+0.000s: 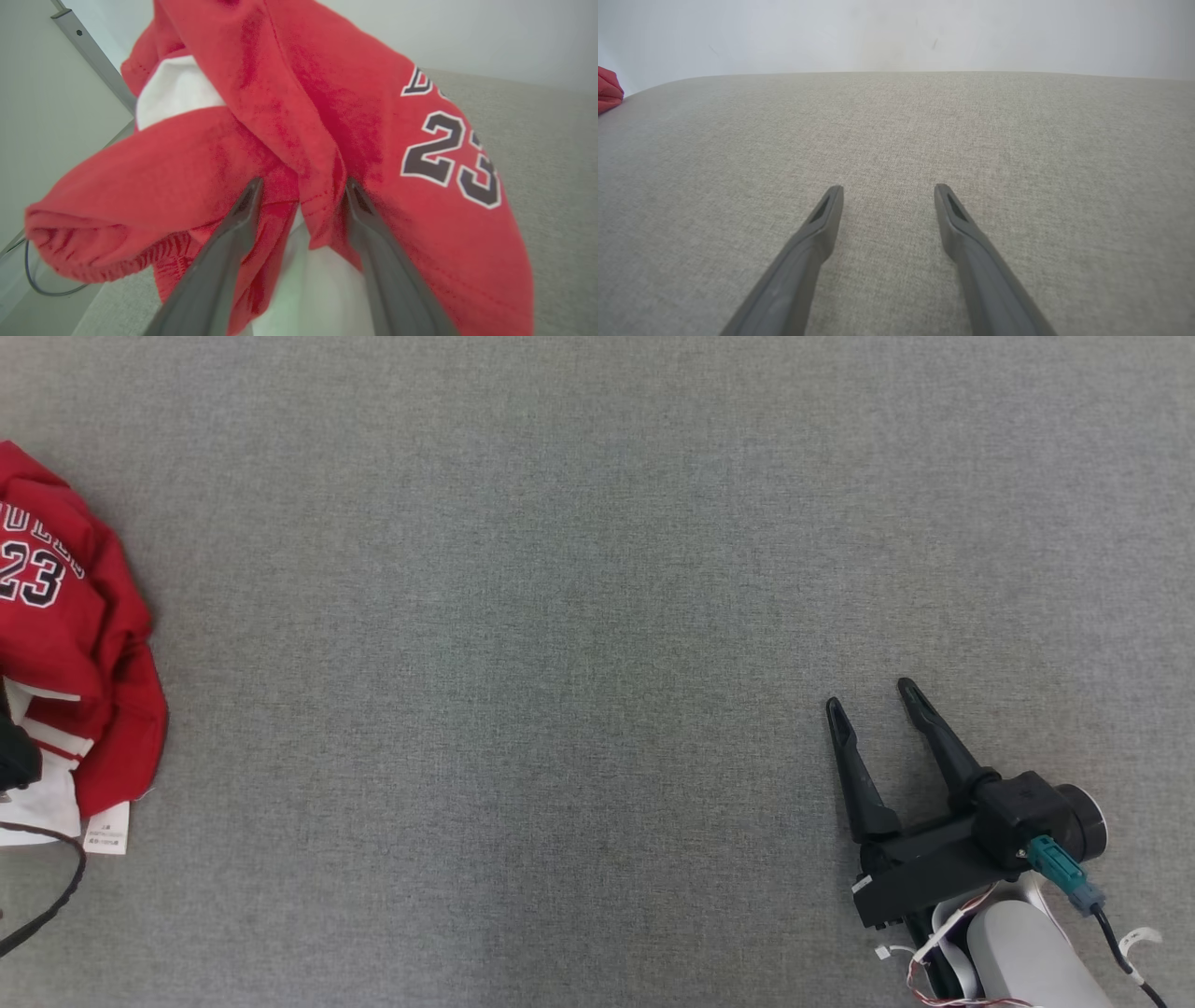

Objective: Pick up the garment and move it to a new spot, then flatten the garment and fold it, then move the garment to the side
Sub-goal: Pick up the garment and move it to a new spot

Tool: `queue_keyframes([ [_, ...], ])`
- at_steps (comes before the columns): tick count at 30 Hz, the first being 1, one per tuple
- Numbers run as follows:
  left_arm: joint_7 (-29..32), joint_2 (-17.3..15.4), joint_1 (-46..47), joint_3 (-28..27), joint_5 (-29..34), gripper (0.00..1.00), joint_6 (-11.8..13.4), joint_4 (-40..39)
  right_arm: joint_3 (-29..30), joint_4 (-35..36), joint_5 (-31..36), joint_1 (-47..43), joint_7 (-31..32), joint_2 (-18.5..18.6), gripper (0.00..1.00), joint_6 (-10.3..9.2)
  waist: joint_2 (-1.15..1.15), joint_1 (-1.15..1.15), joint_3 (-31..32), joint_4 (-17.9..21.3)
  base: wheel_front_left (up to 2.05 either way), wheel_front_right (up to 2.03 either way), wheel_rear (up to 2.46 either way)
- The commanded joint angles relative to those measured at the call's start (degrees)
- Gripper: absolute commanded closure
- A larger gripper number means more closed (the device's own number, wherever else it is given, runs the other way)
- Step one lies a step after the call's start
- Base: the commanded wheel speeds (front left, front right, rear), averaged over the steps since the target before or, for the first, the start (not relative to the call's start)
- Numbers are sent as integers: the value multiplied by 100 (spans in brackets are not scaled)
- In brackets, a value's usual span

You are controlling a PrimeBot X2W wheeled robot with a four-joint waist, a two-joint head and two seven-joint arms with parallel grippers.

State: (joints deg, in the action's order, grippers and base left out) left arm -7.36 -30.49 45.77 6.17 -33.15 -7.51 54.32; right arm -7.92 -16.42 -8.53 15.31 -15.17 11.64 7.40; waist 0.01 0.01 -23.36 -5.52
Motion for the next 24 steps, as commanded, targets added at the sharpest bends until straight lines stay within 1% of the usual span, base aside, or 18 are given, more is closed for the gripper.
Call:
queue_keyframes([
  [1, -55, -6, 62, 54, -70, 100, 10, 26, -1, -100, -32, -5, 4, -25, 0, 17, -1, -1, 12, 16, 0, 0, 0],
  [5, -329, -138, 145, 330, -46, 100, 12, 4, -17, -114, -6, -20, 3, -105, 0, 17, -1, -1, 155, 40, 0, 0, 0],
  [10, -603, -357, 384, 696, 102, 100, 11, -217, 13, -221, -51, -144, 0, -202, 0, 17, -1, -1, 463, 56, 0, 0, 0],
  [14, -744, -499, 646, 1065, 428, 100, 10, -727, 38, -305, -67, -253, 1, -328, 0, 17, -1, -1, 750, 91, 0, 0, 0],
  [19, -779, -396, 834, 1390, 663, 100, 10, -1396, 22, -406, -124, -398, 1, -486, 0, 17, -1, -1, 1117, 219, 0, 0, 0],
  [24, -786, -30, 740, 1719, 548, 100, 10, -2055, 45, -441, -177, -535, 0, -614, 0, 17, -1, -1, 1370, 451, 0, 0, 0],
])
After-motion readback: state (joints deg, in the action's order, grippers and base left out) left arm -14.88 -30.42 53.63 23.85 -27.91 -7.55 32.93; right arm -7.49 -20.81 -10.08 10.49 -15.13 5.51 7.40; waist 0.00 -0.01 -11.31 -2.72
